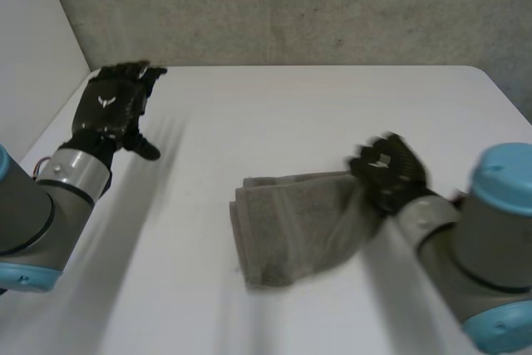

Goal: Fold the towel.

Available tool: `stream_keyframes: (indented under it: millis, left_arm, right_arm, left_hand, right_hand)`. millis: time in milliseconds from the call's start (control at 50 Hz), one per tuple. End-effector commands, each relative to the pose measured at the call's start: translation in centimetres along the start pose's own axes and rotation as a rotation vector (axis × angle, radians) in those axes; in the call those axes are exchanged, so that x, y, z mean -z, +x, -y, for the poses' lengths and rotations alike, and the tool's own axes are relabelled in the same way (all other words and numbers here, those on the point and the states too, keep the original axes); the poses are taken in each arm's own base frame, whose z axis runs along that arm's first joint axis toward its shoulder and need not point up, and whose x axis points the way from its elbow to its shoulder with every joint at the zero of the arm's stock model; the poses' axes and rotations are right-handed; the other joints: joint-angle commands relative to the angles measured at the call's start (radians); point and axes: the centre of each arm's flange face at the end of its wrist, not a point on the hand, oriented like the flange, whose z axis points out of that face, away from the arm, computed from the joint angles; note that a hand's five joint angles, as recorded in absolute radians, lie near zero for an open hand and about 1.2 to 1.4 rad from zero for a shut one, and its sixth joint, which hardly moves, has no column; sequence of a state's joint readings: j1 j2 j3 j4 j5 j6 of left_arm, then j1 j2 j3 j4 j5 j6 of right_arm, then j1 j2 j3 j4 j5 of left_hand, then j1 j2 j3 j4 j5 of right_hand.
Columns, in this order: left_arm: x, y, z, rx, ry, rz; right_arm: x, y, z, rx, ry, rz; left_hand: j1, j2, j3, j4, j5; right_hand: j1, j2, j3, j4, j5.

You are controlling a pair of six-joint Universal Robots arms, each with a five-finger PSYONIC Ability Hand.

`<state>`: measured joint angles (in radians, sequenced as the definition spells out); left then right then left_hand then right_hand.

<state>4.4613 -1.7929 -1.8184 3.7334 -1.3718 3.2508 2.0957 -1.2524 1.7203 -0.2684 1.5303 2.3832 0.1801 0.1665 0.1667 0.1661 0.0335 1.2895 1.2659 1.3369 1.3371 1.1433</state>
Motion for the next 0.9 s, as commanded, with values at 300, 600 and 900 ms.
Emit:
stream_keyframes:
  millis: [300,600,900]
  left_arm:
    - [0.4,1.7,6.6,0.27,0.061,-0.029]
    - [2.2,7.6,0.7,0.383,-0.304,-0.093]
    - [5.4,11.9,-7.1,0.254,-0.568,-0.112]
  right_arm:
    - [4.9,-11.6,7.1,0.259,0.198,0.36]
    - [2.6,0.1,5.0,-0.388,0.108,0.076]
    - [-1.5,-4.4,-1.9,-0.57,-0.164,0.321]
  left_hand:
    - [-0.002,0.012,0.012,0.012,-0.03]
    - [0.028,0.041,0.041,0.042,0.0]
    - [0.022,0.035,0.035,0.036,-0.006]
  right_hand:
    - [-1.115,-1.091,-1.162,-1.163,-1.143]
    - [-1.115,-1.091,-1.162,-1.163,-1.143]
    - [-1.115,-1.091,-1.162,-1.163,-1.143]
